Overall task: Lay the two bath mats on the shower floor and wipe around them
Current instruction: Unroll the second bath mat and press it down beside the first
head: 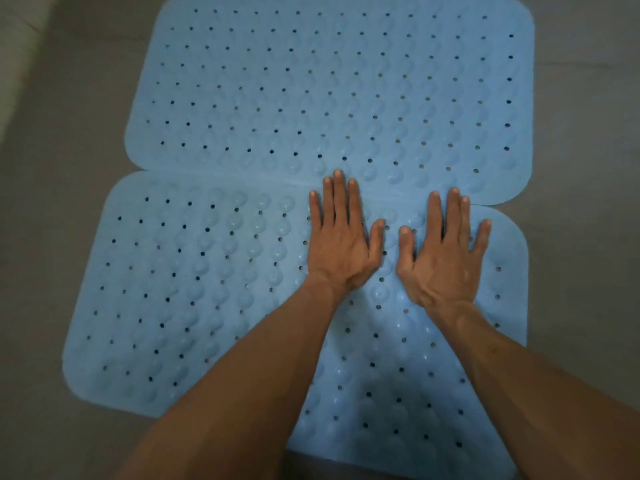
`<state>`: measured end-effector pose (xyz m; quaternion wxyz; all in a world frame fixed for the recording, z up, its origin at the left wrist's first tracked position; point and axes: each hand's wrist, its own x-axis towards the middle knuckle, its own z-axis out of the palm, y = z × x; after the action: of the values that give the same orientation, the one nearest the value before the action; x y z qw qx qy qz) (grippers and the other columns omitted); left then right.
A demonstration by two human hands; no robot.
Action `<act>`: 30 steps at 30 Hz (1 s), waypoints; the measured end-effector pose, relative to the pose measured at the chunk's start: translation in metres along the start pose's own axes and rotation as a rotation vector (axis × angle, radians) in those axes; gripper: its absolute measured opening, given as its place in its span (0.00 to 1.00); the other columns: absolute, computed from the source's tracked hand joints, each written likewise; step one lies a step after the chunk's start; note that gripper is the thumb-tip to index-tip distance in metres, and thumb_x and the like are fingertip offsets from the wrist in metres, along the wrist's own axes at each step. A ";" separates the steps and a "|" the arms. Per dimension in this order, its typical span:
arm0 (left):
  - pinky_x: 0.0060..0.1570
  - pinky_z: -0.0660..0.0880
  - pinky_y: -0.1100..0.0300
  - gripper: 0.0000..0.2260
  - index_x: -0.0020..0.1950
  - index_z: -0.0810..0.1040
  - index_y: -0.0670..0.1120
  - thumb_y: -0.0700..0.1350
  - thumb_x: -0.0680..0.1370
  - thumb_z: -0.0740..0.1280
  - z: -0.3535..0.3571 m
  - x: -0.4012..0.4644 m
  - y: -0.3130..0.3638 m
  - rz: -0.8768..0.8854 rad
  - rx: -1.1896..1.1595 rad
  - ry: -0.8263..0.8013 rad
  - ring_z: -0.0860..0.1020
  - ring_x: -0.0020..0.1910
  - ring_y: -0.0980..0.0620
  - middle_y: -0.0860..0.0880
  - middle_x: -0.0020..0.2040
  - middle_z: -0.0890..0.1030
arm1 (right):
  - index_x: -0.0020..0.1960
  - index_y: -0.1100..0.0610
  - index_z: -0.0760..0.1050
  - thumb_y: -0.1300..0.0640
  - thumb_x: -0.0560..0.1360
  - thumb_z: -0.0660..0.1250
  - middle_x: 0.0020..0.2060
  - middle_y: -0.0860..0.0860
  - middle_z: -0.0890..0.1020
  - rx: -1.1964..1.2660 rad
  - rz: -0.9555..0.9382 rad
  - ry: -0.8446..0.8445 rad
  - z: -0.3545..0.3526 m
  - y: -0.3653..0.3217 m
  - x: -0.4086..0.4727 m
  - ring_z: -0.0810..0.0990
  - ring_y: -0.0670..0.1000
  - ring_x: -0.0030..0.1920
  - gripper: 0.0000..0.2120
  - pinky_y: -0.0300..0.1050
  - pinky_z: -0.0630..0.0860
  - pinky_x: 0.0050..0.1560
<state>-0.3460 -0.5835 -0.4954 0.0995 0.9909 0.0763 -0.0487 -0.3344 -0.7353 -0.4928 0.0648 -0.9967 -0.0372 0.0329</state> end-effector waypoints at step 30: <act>0.75 0.45 0.39 0.33 0.79 0.48 0.39 0.59 0.81 0.49 -0.012 -0.140 -0.173 0.002 -0.007 0.149 0.43 0.79 0.40 0.37 0.79 0.45 | 0.79 0.56 0.57 0.43 0.82 0.51 0.80 0.55 0.56 0.193 -0.009 0.099 0.036 -0.161 -0.144 0.50 0.53 0.80 0.30 0.55 0.46 0.79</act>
<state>-0.5104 -0.4338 -0.5007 0.0970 0.9915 0.0825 0.0253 -0.4911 -0.5832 -0.4989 0.1623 -0.9860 -0.0350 -0.0131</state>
